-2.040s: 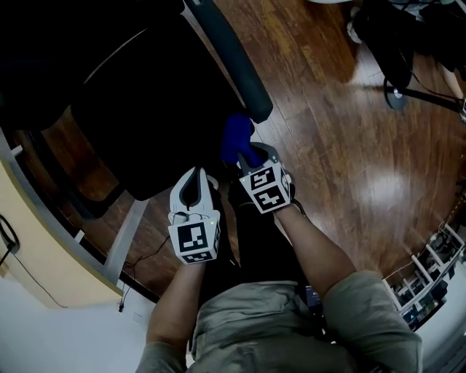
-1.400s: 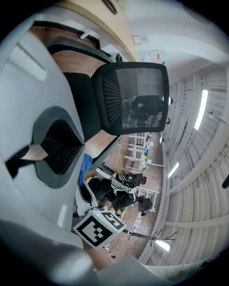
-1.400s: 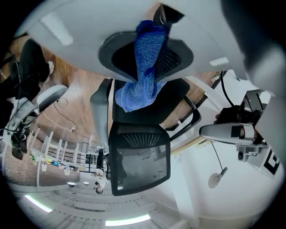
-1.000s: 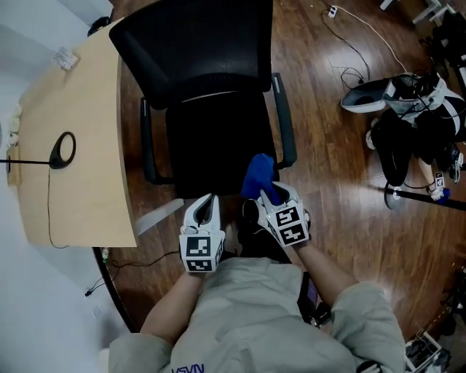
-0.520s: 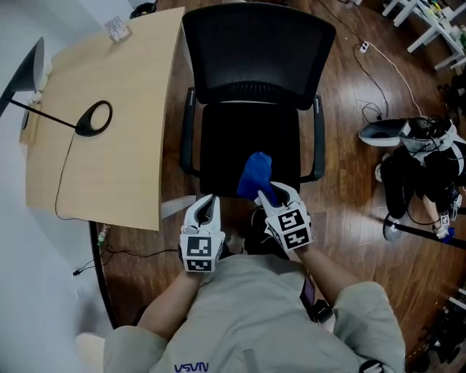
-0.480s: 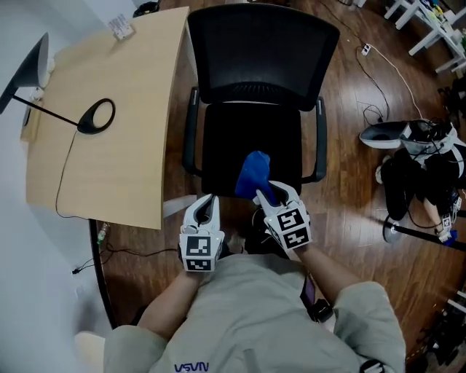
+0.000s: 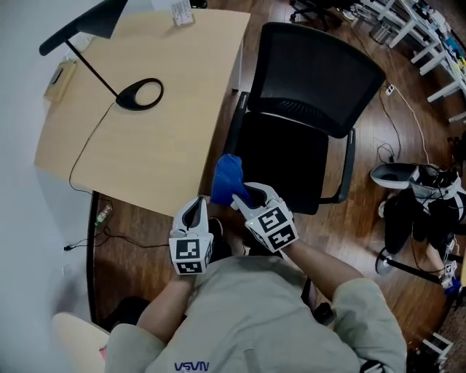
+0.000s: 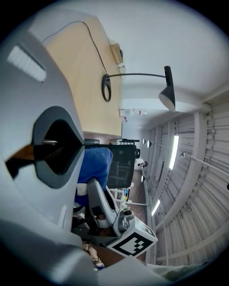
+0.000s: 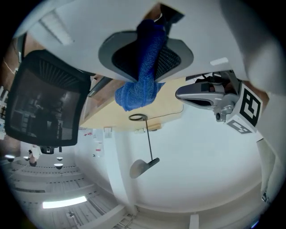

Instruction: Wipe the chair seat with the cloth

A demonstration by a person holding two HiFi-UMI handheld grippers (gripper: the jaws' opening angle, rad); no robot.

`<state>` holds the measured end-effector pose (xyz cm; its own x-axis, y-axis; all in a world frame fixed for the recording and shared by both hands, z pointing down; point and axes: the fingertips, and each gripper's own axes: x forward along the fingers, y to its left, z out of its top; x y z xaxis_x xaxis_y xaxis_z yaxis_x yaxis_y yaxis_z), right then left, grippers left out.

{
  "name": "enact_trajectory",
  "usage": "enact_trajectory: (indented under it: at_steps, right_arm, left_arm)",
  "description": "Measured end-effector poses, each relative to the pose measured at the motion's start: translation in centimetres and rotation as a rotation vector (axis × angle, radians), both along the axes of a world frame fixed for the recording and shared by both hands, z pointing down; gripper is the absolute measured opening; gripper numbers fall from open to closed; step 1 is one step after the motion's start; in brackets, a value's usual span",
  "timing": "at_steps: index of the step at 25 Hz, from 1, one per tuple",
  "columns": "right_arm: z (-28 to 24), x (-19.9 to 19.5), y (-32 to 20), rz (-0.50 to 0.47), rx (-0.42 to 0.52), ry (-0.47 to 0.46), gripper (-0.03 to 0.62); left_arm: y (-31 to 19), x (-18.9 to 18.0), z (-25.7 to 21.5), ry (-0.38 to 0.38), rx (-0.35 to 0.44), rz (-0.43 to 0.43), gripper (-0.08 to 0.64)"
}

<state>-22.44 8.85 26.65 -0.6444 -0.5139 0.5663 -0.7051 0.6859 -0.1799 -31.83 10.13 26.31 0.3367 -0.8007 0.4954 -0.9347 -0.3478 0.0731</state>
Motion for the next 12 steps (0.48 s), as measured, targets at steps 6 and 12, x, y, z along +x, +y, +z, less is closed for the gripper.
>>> enact_trajectory:
  at_steps: [6, 12]
  right_arm:
    - [0.4, -9.5, -0.7, -0.099, -0.019, -0.001, 0.094]
    - [2.5, -16.7, -0.7, -0.159, -0.082, 0.018, 0.094]
  left_arm:
    - [1.2, -9.0, 0.2, -0.004, -0.003, -0.12, 0.005]
    - [2.0, -15.4, 0.4, -0.008, -0.006, -0.19, 0.005]
